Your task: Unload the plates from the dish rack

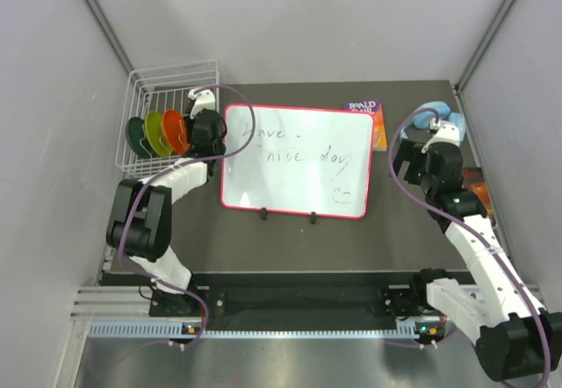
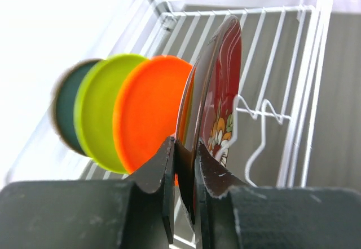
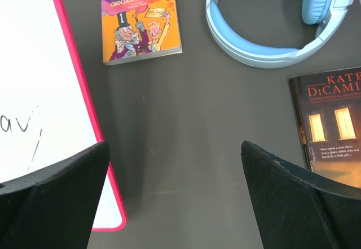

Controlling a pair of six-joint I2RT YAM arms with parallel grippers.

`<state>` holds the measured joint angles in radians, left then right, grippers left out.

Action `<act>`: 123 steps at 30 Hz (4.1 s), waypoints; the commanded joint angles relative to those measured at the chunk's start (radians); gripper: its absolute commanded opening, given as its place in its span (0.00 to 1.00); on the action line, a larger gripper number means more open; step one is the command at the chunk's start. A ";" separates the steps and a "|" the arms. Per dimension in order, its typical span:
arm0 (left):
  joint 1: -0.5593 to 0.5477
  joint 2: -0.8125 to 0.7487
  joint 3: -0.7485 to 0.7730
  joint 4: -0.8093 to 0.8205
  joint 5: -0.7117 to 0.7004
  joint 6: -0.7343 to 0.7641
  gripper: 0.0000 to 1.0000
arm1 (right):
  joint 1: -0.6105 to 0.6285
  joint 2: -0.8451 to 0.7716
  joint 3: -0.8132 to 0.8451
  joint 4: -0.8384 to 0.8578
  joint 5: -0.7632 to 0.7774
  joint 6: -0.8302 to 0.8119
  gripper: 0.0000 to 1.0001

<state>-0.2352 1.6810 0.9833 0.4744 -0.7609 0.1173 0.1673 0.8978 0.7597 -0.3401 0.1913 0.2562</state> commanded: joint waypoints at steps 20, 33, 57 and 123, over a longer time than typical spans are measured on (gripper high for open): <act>-0.029 -0.607 0.048 -0.573 0.795 -0.547 0.00 | 0.008 -0.325 -0.040 0.039 -0.484 0.182 0.98; -0.226 -0.860 -0.247 -0.533 1.057 -0.864 0.00 | 0.009 -0.405 -0.217 0.137 -0.679 0.319 0.95; -0.593 -0.584 -0.252 -0.217 1.005 -0.861 0.00 | 0.173 -0.172 -0.358 0.501 -0.822 0.403 0.91; -0.354 -0.790 -0.245 -0.536 0.457 -0.456 0.99 | -0.601 -0.240 -0.215 0.002 -0.536 0.140 0.00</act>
<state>-0.6399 0.8829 0.7528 -0.1139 -0.3794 -0.3305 -0.1745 0.6048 0.5549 -0.5777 0.0784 0.4442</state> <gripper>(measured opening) 0.990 0.066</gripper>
